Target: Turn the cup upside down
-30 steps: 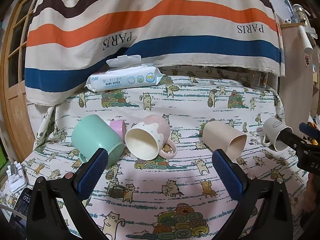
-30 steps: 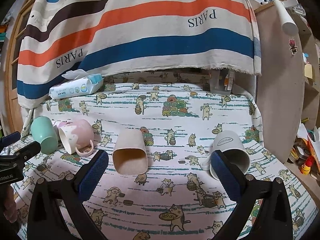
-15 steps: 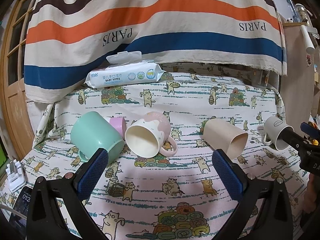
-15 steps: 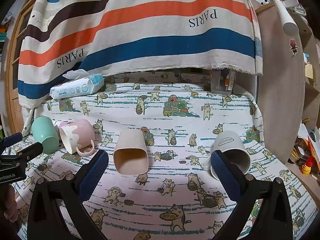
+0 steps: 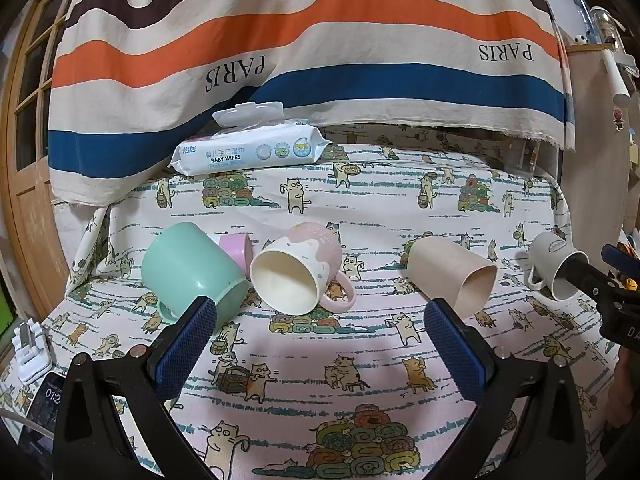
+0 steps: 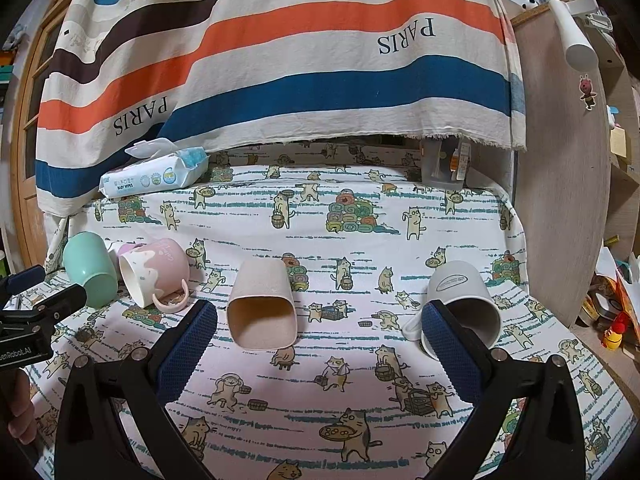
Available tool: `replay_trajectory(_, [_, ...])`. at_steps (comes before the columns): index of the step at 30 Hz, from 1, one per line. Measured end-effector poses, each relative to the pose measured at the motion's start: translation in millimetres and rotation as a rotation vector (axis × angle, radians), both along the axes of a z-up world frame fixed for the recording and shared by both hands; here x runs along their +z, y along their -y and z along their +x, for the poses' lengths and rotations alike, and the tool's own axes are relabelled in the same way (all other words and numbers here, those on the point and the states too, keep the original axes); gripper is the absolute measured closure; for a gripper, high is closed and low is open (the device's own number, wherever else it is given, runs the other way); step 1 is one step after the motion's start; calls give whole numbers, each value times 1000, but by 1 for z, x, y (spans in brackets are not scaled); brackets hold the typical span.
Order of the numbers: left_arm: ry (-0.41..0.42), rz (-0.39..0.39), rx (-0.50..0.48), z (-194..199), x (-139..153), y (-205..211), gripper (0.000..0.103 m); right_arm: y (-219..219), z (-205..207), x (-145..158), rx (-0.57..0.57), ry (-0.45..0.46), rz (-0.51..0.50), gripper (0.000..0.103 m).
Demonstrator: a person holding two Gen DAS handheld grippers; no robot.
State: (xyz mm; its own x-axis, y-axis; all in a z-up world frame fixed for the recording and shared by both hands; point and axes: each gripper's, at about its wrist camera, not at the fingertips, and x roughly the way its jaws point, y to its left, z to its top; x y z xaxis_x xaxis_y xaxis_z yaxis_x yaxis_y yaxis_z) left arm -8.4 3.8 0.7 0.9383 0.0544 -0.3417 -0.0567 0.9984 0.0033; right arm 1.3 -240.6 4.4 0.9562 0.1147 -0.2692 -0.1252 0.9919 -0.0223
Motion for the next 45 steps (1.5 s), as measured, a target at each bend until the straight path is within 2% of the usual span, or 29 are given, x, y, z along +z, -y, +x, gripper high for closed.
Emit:
replay_trajectory(15, [-13,-19,-12,2,0,-4,0,-2,1,-1,0,-12,-3,0])
replay_trajectory(19, [-62,-39,-26,11,1,-7,0,2,6,-2,-15,-33,20,0])
replay_trajectory(21, [-92,-69,-25,16,9,-11,0,9,8,-2,2,-32,53,0])
replay_trajectory(24, [-73,-150,-30,18,28,-25,0,19,13,6,-27,-32,65,0])
replay_trajectory(27, [-47,-126,46,27,46,-33,0,35,17,22,-37,-40,131,0])
replay_trajectory(29, [-23,-104,40,35,57,-35,0,40,19,37,-28,-36,142,0])
replay_trajectory(31, [-16,-77,36,44,65,-34,0,37,23,53,-27,-30,111,0])
replay_trajectory(38, [12,-86,1,71,75,-29,0,1,49,90,7,-38,13,0])
replay_trajectory(41, [-6,-74,-6,77,64,-26,0,-26,69,87,41,-87,-36,0])
replay_trajectory(45, [-83,-78,-16,89,44,-26,0,-59,100,68,52,-186,-92,0])
